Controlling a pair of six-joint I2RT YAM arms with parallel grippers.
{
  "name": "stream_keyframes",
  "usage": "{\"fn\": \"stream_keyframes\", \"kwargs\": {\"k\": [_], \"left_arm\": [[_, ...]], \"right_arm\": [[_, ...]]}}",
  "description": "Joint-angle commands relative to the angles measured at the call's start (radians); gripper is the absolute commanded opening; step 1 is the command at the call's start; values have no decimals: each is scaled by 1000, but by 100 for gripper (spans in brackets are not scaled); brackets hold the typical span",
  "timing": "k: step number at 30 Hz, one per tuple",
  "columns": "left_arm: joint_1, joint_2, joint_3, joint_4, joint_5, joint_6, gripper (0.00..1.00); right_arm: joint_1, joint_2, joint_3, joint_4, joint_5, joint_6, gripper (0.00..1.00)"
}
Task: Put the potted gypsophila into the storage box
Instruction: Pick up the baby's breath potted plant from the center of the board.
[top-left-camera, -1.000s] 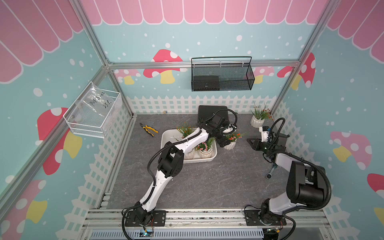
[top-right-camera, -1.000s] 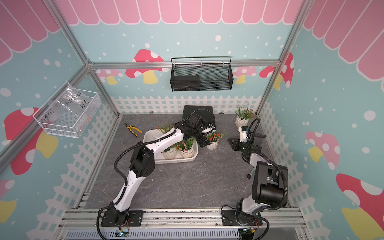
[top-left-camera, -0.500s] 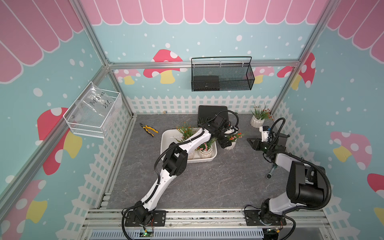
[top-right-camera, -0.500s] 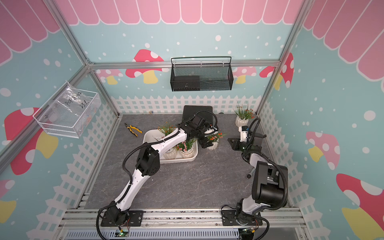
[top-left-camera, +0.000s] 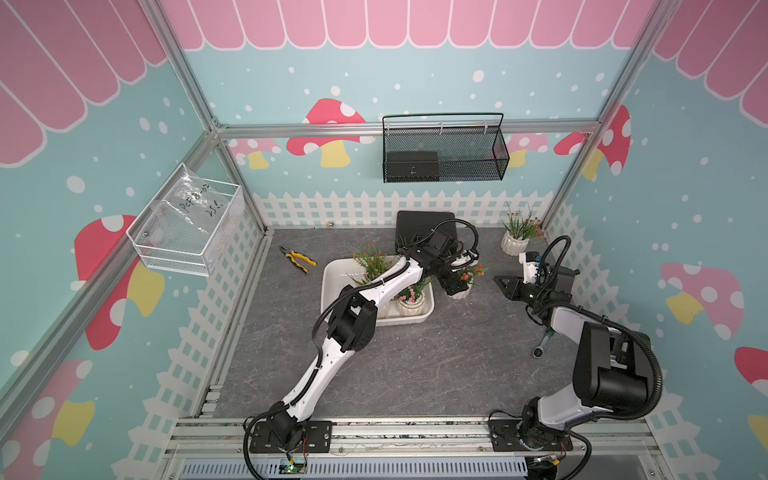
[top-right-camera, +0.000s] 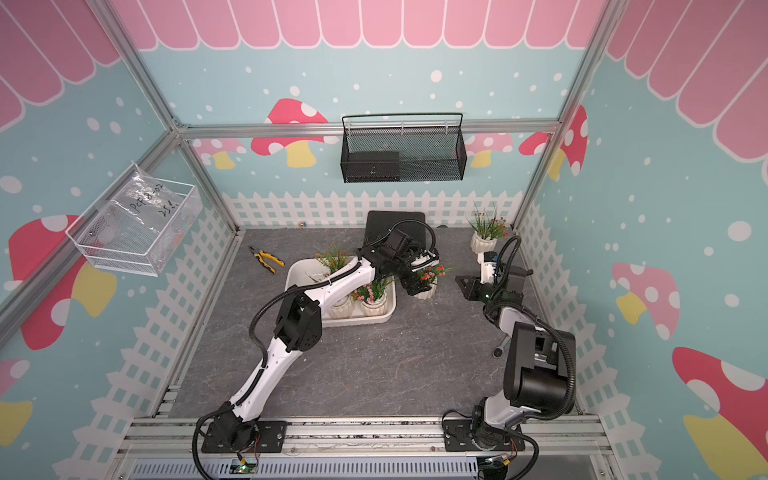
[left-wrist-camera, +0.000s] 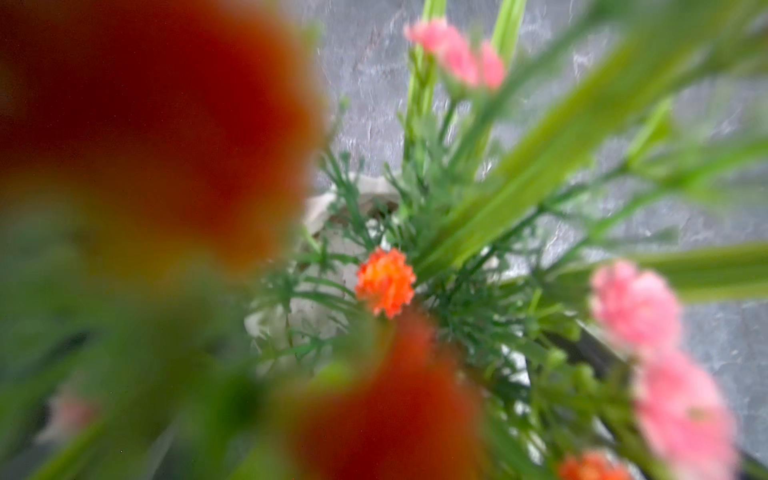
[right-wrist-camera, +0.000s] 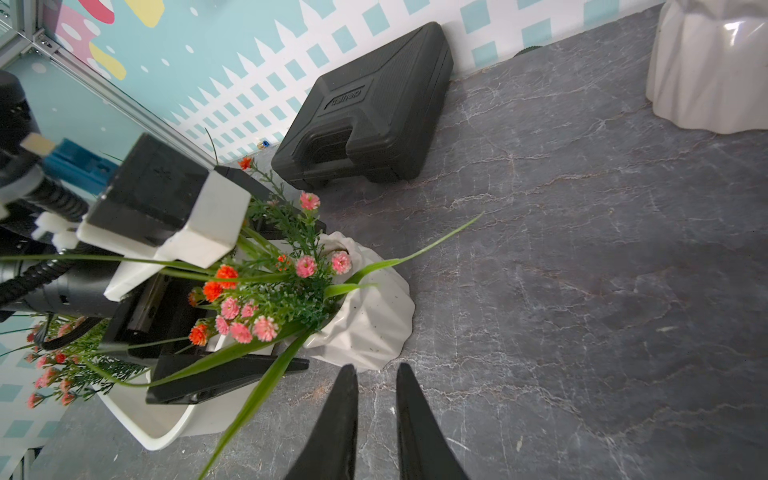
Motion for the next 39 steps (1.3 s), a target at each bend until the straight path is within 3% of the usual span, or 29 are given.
{"fn": "stream_keyframes", "kwargs": {"k": [1, 12, 23, 32, 39], "left_arm": [[0, 40, 16, 35, 43, -15, 98], [-6, 44, 4, 22, 23, 6, 94], [-15, 25, 4, 32, 31, 13, 74], [-16, -124, -105, 155, 97, -97, 63], [-23, -274, -221, 197, 41, -119, 57]], "right_arm": [[-8, -8, -18, 23, -21, 2, 21], [-9, -21, -39, 47, -33, 25, 21], [-10, -153, -113, 48, 16, 79, 21], [-28, -268, -177, 3, 69, 130, 24], [-53, -341, -207, -17, 56, 145, 25]]}}
